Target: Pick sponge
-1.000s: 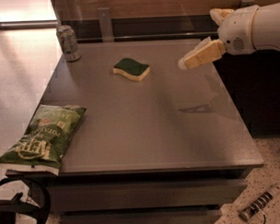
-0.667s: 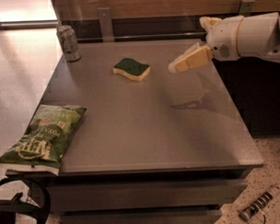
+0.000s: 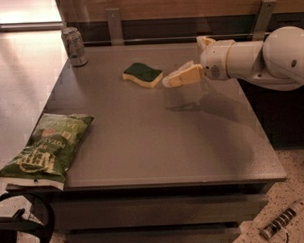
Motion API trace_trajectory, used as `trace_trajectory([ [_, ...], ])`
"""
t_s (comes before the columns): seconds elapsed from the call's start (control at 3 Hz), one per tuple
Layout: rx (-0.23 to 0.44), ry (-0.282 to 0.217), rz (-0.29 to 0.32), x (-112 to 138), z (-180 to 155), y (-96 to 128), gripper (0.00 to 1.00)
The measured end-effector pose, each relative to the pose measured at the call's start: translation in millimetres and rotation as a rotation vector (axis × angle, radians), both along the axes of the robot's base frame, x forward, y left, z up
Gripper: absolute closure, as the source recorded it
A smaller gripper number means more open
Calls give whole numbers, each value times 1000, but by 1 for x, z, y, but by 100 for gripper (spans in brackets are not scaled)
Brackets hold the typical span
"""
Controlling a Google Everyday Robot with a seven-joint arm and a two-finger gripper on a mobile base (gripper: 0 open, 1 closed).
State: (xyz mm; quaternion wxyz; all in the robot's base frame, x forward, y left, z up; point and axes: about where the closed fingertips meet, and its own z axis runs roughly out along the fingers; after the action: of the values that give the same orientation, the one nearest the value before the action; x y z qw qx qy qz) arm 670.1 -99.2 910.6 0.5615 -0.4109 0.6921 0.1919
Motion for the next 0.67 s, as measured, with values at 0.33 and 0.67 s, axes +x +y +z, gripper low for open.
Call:
trace_trajectory([
  [0.33, 41, -6, -10, 13, -18, 20, 0],
  [0.67, 72, -2, -12, 25, -33, 39, 0],
])
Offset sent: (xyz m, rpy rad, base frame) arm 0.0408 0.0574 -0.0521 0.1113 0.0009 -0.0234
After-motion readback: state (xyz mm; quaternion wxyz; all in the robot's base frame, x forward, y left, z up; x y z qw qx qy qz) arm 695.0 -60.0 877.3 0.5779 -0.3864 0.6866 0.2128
